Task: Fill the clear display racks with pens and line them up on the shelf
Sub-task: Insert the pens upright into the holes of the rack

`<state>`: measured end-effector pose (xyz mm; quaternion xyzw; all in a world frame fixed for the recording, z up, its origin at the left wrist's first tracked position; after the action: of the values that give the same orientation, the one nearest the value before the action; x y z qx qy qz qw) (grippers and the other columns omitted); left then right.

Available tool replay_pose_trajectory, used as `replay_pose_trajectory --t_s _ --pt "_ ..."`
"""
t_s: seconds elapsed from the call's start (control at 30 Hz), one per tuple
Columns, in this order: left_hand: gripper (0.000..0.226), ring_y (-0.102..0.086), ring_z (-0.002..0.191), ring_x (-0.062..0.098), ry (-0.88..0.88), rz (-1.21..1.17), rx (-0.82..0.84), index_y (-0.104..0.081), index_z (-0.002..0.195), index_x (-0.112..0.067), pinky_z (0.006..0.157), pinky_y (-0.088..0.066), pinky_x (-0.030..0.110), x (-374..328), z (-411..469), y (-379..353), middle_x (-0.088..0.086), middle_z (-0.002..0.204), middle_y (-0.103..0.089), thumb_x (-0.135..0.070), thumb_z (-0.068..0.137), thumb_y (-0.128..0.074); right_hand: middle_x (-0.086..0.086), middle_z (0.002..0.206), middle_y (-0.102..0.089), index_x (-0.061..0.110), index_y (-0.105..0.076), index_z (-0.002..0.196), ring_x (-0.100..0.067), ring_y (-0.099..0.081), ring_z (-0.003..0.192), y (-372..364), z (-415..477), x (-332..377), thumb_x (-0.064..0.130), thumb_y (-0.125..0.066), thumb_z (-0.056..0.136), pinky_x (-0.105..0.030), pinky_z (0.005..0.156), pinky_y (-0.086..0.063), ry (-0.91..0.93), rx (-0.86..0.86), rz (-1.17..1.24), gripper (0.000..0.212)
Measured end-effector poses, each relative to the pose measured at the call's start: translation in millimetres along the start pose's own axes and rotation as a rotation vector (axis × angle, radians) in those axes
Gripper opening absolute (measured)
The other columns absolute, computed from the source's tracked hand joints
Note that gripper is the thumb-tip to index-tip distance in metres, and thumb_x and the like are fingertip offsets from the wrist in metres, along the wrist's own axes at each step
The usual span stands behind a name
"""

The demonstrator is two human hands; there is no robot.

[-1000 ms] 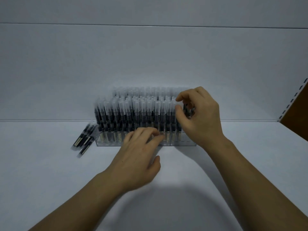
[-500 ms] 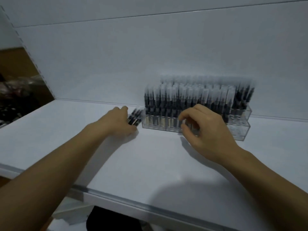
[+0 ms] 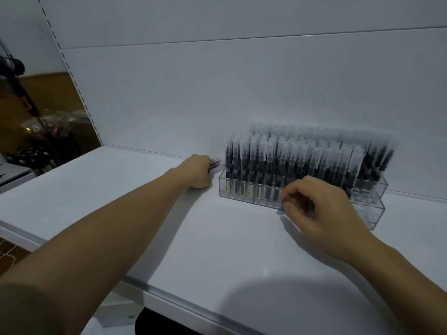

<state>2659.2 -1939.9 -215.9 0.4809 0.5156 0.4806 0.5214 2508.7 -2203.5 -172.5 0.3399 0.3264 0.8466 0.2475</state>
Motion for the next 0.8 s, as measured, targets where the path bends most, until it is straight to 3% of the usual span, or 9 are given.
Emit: replay_pose_trajectory --t_s 0.07,0.17,0.23,0.3,0.43,0.57,0.63,0.7,0.8 --pt "0.012 -0.052 0.086 0.027 0.019 -0.124 -0.085 -0.048 0.098 -0.01 0.07 -0.041 0.034 4.7 -7.0 4.2 0.008 0.099 -0.057 -0.021 0.095 -0.053 0.017 0.08 -0.057 0.036 -0.062 0.088 -0.008 -0.057 0.079 0.2 -0.5 0.8 0.011 -0.072 0.089 -0.018 0.063 -0.043 0.007 0.0 -0.009 0.027" --pt "0.006 -0.061 0.078 0.027 0.071 -0.684 -0.323 -0.049 0.104 -0.012 0.068 -0.053 0.046 17.5 -33.7 26.1 0.009 0.099 -0.061 -0.01 0.098 -0.047 0.019 0.081 -0.056 0.037 -0.062 0.089 -0.008 -0.057 0.079 0.1 -0.8 1.9 0.013 -0.072 0.089 -0.021 0.063 -0.046 0.022 -0.005 -0.011 0.026" --pt "0.013 -0.061 0.066 0.022 -0.067 -1.069 -0.443 -0.051 0.103 -0.018 0.065 -0.054 0.04 4.5 -62.1 49.3 0.009 0.092 -0.065 -0.005 0.101 -0.046 0.021 0.083 -0.057 0.036 -0.063 0.089 -0.008 -0.058 0.079 2.0 0.1 1.8 0.014 -0.071 0.089 -0.022 0.063 -0.047 0.022 -0.02 -0.011 0.024" --pt "0.016 -0.058 0.066 0.021 -0.287 -1.238 -0.454 -0.052 0.108 -0.015 0.065 -0.051 0.03 -23.3 -91.3 72.4 0.007 0.085 -0.064 -0.002 0.104 -0.044 0.019 0.083 -0.059 0.034 -0.065 0.09 -0.009 -0.058 0.079 5.0 1.6 0.8 0.012 -0.071 0.089 -0.021 0.063 -0.047 0.012 -0.048 0.003 0.023" --pt "0.019 -0.058 0.07 0.021 -0.571 -1.417 -0.164 -0.052 0.123 -0.006 0.069 -0.051 0.031 -88.5 -115.4 76.3 0.005 0.082 -0.062 -0.007 0.105 -0.043 0.013 0.077 -0.065 0.027 -0.069 0.092 -0.014 -0.061 0.073 27.1 2.9 -1.9 0.008 -0.07 0.089 -0.015 0.061 -0.046 -0.014 -0.2 0.159 0.019" --pt "0.023 -0.052 0.069 0.019 -0.699 -1.495 0.172 -0.053 0.123 -0.005 0.072 -0.048 0.037 -155.5 -121.2 49.9 0.002 0.079 -0.056 -0.011 0.103 -0.042 0.007 0.079 -0.067 0.021 -0.07 0.093 -0.015 -0.062 0.072 70.5 1.8 -15.4 0.006 -0.071 0.093 -0.025 0.062 -0.051 -0.064 -0.449 0.336 0.015" --pt "0.02 -0.051 0.072 0.019 -0.779 -1.451 0.236 -0.055 0.118 -0.006 0.075 -0.046 0.038 -186.3 -124.8 46.3 0.001 0.081 -0.055 -0.01 0.106 -0.04 0.003 0.081 -0.069 0.017 -0.071 0.093 -0.014 -0.064 0.074 92.0 -0.2 -23.2 0.011 -0.071 0.093 -0.027 0.065 -0.052 -0.074 -0.547 0.401 0.006" --pt "0.021 -0.054 0.075 0.02 -0.834 -1.391 0.254 -0.059 0.105 -0.007 0.077 -0.047 0.034 -211.2 -126.0 48.5 0.0 0.081 -0.059 -0.009 0.107 -0.039 -0.004 0.082 -0.07 0.013 -0.072 0.097 -0.016 -0.068 0.073 101.3 0.1 -27.3 0.015 -0.071 0.092 -0.028 0.068 -0.056 -0.088 -0.541 0.519 0.006" --pt "0.022 -0.064 0.08 0.017 -0.842 -1.352 0.226 -0.064 0.098 -0.006 0.077 -0.051 0.026 -232.7 -124.3 48.8 -0.003 0.084 -0.068 -0.008 0.105 -0.042 -0.01 0.074 -0.067 0.006 -0.072 0.097 -0.024 -0.064 0.05 98.9 2.6 -32.7 0.015 -0.075 0.089 -0.03 0.05 -0.054 -0.104 -0.47 0.653 0.012"
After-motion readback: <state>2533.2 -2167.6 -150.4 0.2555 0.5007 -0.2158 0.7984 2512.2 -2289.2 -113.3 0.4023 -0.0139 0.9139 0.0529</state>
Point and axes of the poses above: each hand's wrist, its own z-axis towards the middle knuckle, its own y-axis out of the back of the hand, x = y × z, the point moved 8 cm from there along z, towards the middle knuckle
